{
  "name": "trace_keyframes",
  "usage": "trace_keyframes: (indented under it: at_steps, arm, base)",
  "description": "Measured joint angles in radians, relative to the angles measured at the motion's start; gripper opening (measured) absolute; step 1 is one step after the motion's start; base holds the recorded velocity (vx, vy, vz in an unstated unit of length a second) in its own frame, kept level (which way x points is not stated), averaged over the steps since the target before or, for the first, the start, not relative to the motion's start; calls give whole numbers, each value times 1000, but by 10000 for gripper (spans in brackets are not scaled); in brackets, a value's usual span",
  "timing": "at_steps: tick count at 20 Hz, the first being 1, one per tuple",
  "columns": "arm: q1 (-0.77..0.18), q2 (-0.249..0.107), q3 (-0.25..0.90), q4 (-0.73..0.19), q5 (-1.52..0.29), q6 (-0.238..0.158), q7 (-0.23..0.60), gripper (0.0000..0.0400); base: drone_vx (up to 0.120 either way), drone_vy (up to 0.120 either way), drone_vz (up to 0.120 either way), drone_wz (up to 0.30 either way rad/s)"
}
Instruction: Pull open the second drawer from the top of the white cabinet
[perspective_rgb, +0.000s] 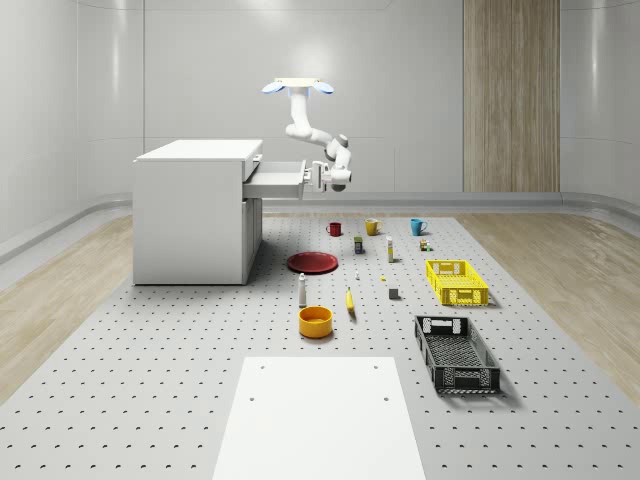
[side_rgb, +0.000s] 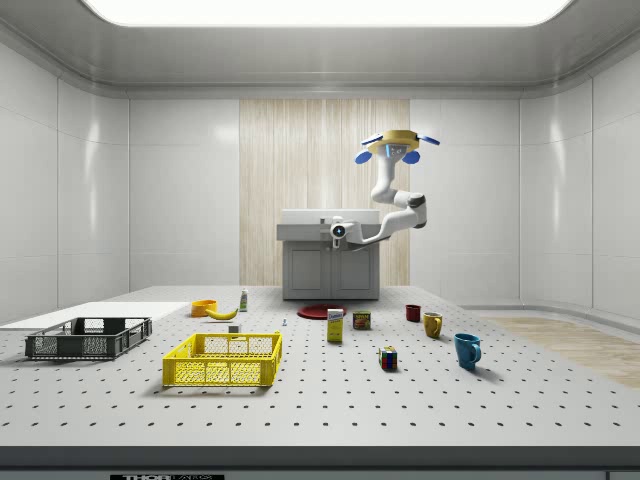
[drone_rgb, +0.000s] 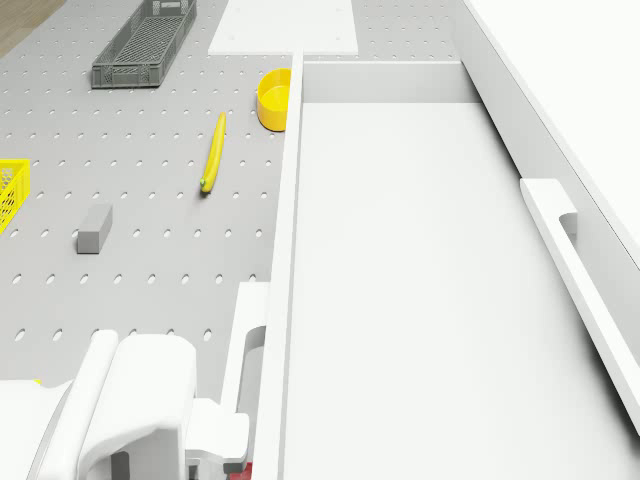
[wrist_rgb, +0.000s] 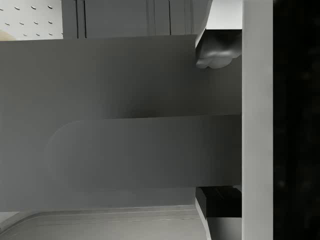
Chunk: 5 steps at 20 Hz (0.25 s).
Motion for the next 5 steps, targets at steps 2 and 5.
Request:
trace_keyframes:
  at_steps: [2,5]
  arm:
    - [2,-3,-1,-2,-1,3,-9,308]
    - [4,-5,-1,-3,-2,4,-15,304]
  base:
    - [0,0,0,0]
    - [0,0,0,0]
